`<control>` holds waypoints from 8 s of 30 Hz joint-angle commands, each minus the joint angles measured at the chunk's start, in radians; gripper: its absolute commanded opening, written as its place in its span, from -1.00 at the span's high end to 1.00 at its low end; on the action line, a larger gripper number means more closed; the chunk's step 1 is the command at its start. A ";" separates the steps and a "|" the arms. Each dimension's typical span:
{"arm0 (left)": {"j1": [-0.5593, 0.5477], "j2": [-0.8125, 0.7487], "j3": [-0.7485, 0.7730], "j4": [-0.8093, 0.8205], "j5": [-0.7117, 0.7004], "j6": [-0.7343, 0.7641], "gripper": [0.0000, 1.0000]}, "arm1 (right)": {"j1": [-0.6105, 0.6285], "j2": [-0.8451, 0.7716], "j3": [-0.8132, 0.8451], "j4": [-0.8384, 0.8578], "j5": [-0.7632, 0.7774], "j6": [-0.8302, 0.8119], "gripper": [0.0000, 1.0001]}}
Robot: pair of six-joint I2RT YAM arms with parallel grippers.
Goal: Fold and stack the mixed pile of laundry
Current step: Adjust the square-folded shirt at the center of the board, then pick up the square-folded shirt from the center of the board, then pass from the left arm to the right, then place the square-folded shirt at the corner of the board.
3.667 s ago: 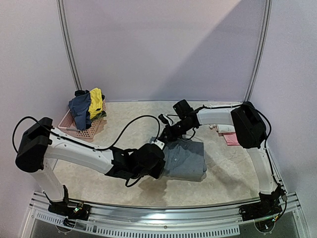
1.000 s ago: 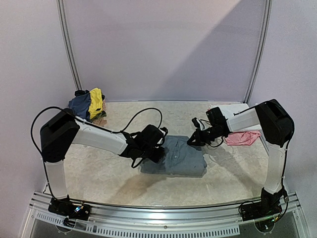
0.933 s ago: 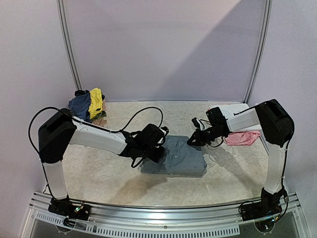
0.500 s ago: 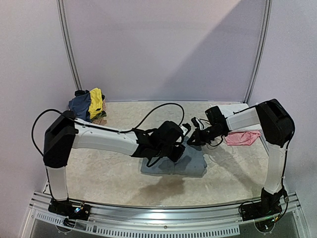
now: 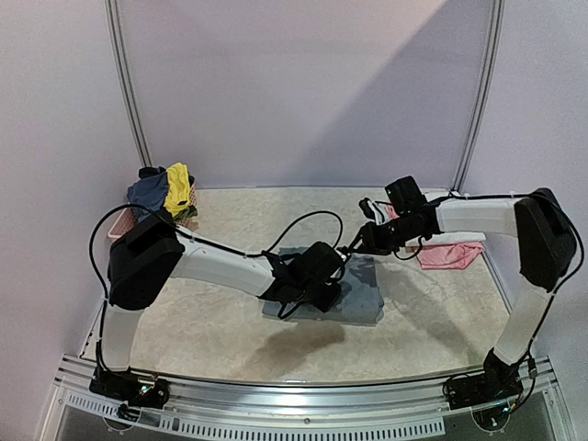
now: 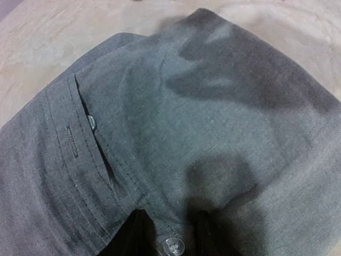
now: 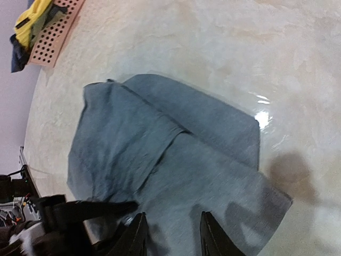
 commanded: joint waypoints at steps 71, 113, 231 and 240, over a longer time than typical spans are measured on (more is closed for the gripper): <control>0.002 -0.087 -0.256 0.185 -0.039 -0.025 0.36 | 0.110 -0.441 -0.769 0.310 0.045 0.302 0.50; -0.267 -0.030 -0.051 0.016 -0.180 0.732 -0.61 | 0.108 -0.869 -0.825 0.142 0.340 0.395 -0.96; -0.065 -0.394 -0.655 0.380 -0.025 0.026 -0.39 | 0.087 -0.111 0.040 -0.351 0.407 -0.050 1.00; -0.072 -0.651 -0.746 0.279 -0.071 -0.028 -0.99 | 0.000 -0.089 0.207 -0.456 0.511 -0.192 1.00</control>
